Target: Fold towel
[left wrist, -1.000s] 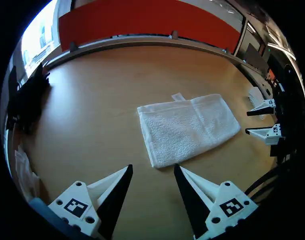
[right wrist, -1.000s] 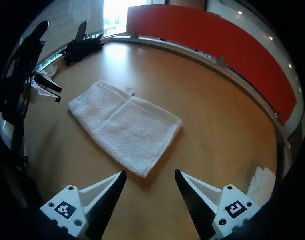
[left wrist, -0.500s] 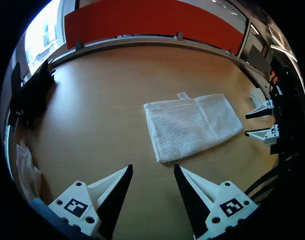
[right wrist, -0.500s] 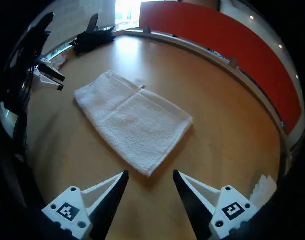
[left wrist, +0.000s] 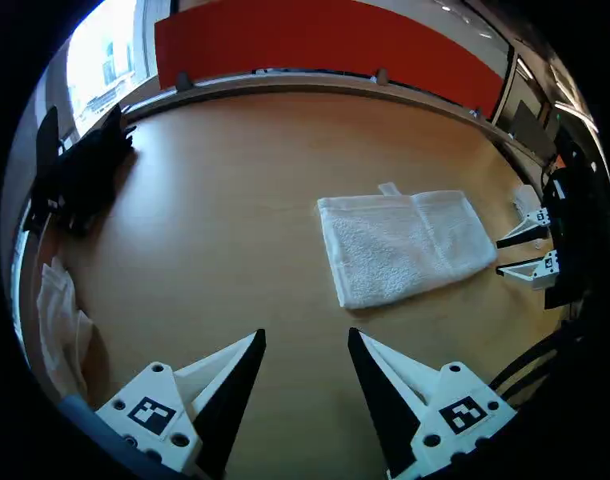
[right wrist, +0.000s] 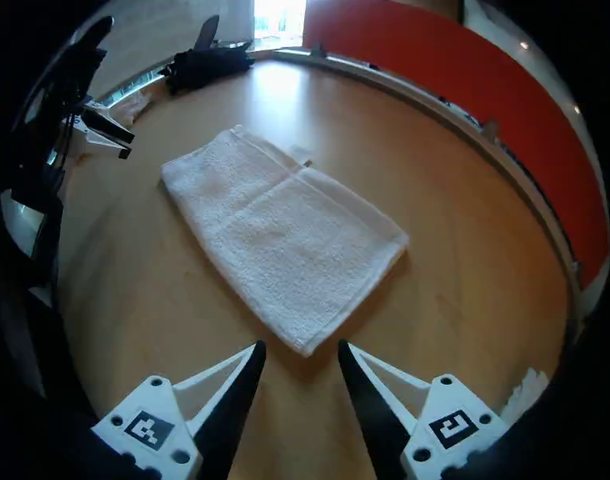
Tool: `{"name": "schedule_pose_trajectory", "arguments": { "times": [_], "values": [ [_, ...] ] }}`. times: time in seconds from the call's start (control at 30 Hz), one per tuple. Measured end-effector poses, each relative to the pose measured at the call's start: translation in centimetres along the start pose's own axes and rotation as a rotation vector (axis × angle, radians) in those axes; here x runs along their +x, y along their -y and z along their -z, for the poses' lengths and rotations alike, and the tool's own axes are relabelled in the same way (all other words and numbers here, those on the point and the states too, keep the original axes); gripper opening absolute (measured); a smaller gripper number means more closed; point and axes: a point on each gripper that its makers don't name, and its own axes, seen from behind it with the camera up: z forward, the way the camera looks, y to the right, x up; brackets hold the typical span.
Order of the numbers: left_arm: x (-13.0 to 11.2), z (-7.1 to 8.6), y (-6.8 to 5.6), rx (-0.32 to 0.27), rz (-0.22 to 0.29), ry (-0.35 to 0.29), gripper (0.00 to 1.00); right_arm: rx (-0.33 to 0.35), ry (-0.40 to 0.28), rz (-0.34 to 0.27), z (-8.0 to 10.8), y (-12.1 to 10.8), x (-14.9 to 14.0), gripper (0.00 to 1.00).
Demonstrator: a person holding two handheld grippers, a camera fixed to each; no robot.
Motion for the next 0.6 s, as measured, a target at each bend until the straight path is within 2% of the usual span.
{"name": "schedule_pose_trajectory", "arguments": {
  "times": [0.3, 0.6],
  "values": [
    [-1.5, 0.9, 1.5, 0.025, 0.029, 0.011, 0.75, 0.017, 0.016, 0.018, -0.5, 0.0, -0.1, 0.40],
    [-2.1, 1.3, 2.1, 0.038, 0.039, 0.015, 0.75, 0.021, 0.015, 0.019, -0.6, -0.1, -0.2, 0.07]
  ]
}}
